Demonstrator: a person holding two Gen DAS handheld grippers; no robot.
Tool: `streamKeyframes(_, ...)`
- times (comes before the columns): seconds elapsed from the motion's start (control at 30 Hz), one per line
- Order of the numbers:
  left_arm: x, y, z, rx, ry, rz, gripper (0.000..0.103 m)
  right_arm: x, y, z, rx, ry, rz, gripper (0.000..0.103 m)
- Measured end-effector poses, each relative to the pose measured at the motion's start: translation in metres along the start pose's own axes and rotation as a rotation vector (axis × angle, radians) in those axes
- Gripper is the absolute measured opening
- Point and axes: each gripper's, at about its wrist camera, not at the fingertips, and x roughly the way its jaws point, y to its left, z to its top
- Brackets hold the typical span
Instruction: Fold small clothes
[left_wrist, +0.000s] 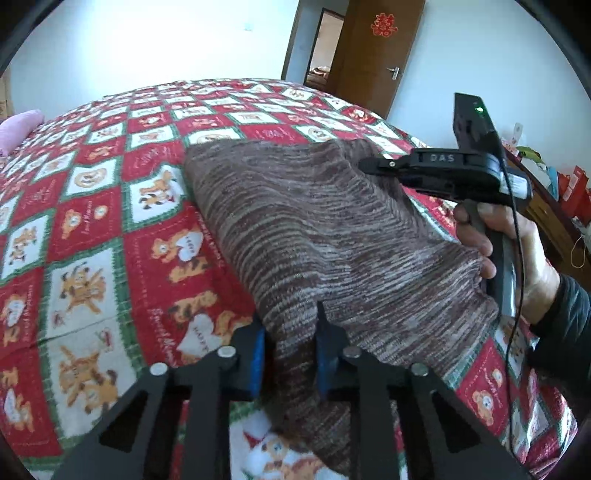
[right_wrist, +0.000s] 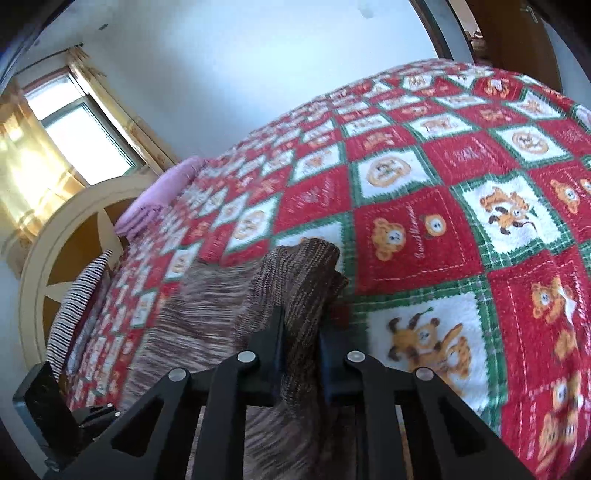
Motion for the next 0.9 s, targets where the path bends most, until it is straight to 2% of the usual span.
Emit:
streamKeyframes(0.17,-0.021,-0.006,-0.007,0.007,-0.009,0.002,0.019,-0.020,0.025,-0.007,-0.021,-0.025,0.028,0.013)
streamKeyframes(0.43,-0.068,-0.013,-0.028,0.050,-0.037,0.048,0.018,-0.027,0.071,-0.019,-0.065,-0.020,0.087,0.010)
streamKeyframes(0.9,-0.136,0.031,-0.066,-0.058,-0.072,0.143,0.018,-0.005,0.164,-0.046,-0.162,0.049,0.200,0.008)
